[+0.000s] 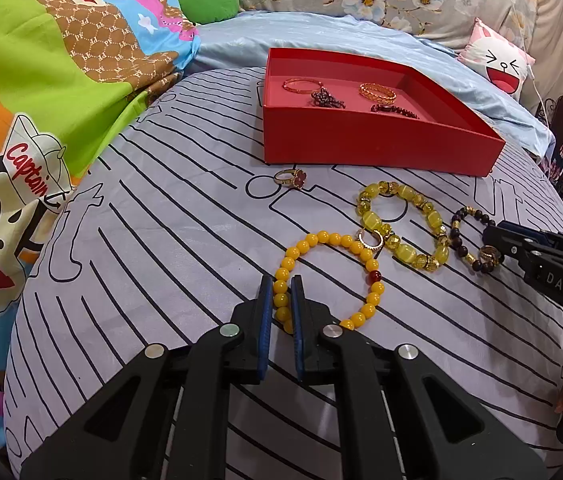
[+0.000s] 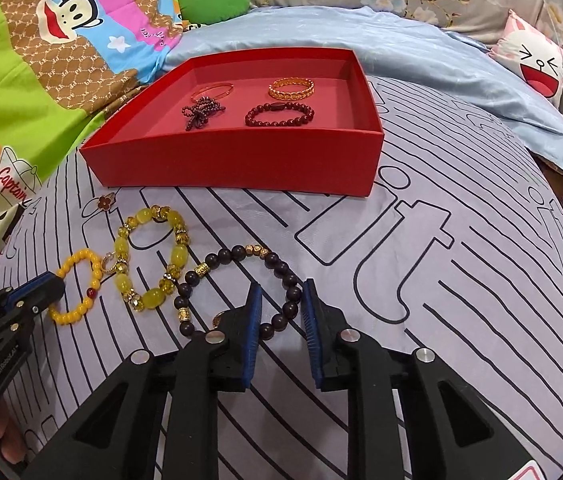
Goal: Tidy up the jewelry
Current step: 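Lower the left tool onto the yellow amber bracelet while the right tool approaches the black bead bracelet, then close the left tool on the yellow amber bracelet while the right tool grips the black bead bracelet, then carry both bracelets into the red tray and open both tools to release them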
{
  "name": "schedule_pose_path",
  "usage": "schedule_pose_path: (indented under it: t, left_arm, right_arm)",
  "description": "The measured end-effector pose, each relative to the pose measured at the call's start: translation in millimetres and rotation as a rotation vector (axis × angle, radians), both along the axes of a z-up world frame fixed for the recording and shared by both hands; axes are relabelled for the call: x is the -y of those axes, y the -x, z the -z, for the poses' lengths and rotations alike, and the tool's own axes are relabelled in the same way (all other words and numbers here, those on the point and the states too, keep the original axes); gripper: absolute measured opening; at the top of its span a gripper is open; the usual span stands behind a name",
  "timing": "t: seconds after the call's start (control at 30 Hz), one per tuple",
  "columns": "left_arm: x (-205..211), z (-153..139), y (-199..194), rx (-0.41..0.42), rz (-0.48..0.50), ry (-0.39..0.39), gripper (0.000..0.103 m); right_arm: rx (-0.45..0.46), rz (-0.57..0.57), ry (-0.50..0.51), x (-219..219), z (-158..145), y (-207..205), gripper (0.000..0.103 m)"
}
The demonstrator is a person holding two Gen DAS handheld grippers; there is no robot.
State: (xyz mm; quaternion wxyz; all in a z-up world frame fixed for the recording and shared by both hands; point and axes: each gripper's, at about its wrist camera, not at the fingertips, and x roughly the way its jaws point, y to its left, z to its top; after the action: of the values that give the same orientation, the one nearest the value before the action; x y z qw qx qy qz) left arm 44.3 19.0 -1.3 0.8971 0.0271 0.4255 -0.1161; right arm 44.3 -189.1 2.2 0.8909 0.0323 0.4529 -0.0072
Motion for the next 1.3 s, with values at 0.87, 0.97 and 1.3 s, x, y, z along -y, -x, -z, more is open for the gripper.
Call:
schedule_pose_path:
  t: [0.87,0.97,1.3]
  left_arm:
    - [-0.9,-1.1,2.0,-0.003,0.003,0.022,0.007]
    - [-2.5,-2.0,3.8,-0.016,-0.004,0.039,0.007]
    - [-0.8,-28.1,15.3,-0.011,0.023,0.108,0.007]
  right_arm:
    - [-0.006,0.004,-0.034,7.7,-4.8,11.4,0.008]
    - [0.008,0.002,-0.042,9.1,-12.8,17.5,0.008]
    - [0.085,-0.028,-0.069,3.8,-54.0,31.0,0.008]
